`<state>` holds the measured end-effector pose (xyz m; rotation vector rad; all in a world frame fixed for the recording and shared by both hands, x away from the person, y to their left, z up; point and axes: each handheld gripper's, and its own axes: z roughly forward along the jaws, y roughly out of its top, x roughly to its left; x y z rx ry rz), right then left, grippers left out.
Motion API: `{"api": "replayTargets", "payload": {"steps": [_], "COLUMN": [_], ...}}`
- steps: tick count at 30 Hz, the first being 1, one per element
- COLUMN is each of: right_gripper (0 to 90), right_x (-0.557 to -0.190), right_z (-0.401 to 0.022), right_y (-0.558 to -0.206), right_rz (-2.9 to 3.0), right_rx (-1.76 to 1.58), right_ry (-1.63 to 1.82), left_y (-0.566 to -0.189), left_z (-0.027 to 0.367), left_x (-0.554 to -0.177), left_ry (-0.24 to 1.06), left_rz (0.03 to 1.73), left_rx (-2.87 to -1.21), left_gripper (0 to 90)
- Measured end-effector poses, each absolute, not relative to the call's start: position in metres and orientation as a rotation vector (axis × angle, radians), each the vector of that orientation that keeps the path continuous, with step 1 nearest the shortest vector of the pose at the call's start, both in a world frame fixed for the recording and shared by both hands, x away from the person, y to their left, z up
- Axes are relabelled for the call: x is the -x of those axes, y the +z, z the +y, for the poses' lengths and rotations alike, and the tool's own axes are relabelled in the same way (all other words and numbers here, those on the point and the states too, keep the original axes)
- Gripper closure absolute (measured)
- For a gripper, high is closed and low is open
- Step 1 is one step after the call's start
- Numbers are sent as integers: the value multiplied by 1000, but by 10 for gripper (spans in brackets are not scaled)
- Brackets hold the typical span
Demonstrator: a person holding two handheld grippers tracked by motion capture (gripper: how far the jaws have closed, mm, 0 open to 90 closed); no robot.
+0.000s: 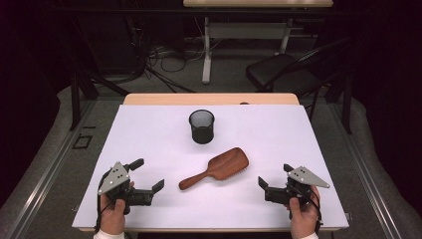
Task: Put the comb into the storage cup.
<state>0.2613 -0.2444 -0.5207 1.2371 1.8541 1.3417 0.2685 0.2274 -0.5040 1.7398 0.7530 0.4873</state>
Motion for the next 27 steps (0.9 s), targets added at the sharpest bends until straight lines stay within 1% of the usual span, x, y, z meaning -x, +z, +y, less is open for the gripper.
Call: {"api": "replayTargets", "payload": {"steps": [16, 27], "right_gripper": [0, 0], "right_x": [-270, -272], "right_z": [-212, -198], "right_y": [-516, -517], "right_rz": [1934, 1987], "right_rx": [-1213, -1245], "right_ry": [1405, 1371], "left_y": [-505, -506], "left_z": [225, 225], "left_x": [-269, -269], "left_ry": [476, 460], "left_rz": [757, 785], "left_rx": [-1743, -1744], "left_gripper": [3, 3]}}
